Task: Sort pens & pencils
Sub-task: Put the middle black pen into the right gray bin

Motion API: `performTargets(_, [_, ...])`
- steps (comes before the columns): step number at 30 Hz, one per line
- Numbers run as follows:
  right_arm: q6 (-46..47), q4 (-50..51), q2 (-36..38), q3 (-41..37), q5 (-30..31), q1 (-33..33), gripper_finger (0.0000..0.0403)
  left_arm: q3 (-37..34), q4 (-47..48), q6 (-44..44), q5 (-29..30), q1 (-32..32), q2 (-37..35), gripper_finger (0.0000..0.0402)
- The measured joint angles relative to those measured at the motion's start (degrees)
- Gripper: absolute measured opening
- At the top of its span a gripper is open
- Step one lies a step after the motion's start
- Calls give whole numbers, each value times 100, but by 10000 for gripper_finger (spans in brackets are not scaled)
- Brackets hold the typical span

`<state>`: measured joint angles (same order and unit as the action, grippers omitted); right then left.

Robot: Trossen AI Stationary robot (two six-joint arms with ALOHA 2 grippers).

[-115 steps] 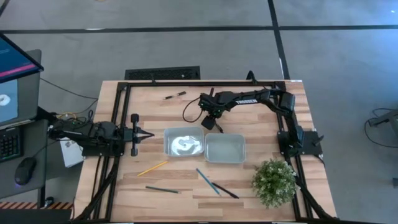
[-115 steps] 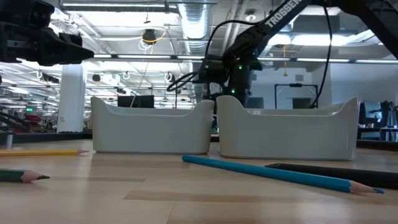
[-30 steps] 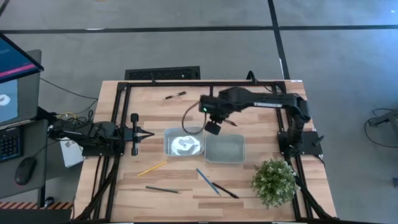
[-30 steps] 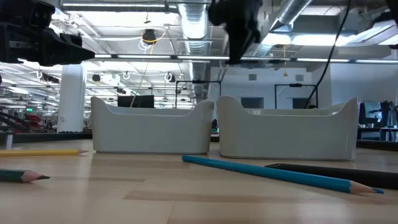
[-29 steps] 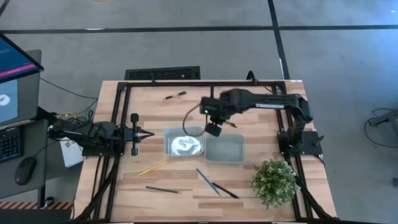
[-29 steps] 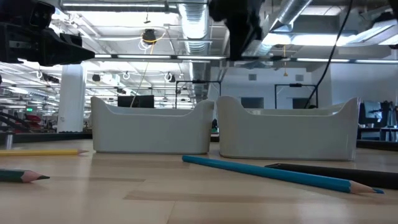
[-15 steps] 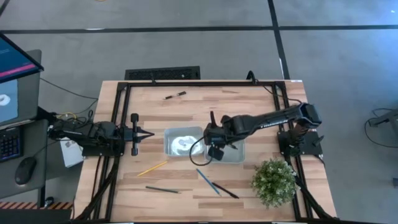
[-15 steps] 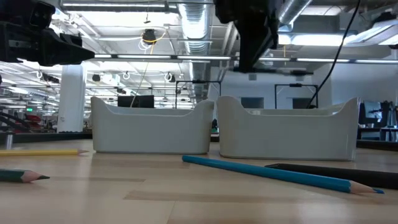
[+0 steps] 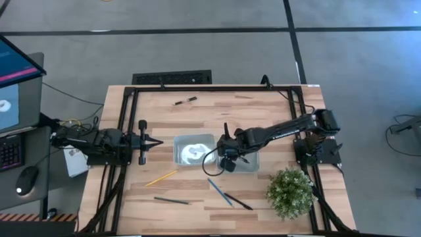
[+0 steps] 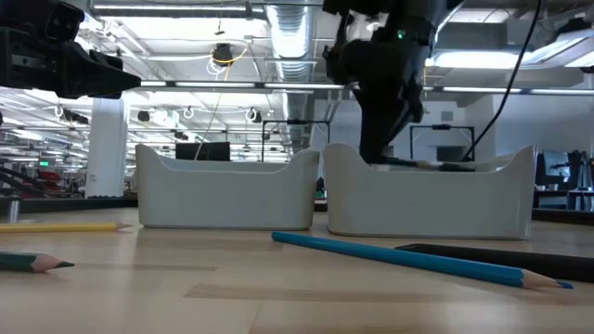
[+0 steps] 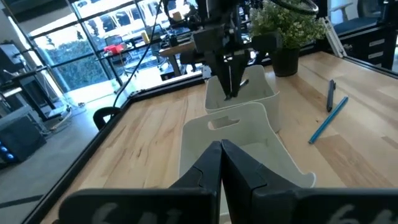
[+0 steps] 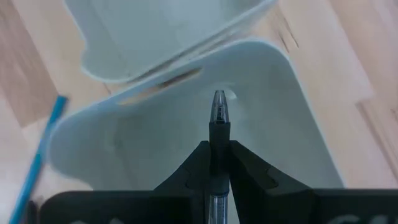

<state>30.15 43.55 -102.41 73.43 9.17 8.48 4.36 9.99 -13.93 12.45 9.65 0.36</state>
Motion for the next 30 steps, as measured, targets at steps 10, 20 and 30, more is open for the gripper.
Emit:
performTargets(10, [-2,-419,0,-543,-13,-216,67,2,1,0,-2,-1,0,0])
performTargets(20, [-59,-546,0,-710,-11,-289,82,1,-2,0,-2,1,0,0])
performTargets(30, [-59,-546,0,-710,-11,-289,82,0,0,0,-1,1,0,0])
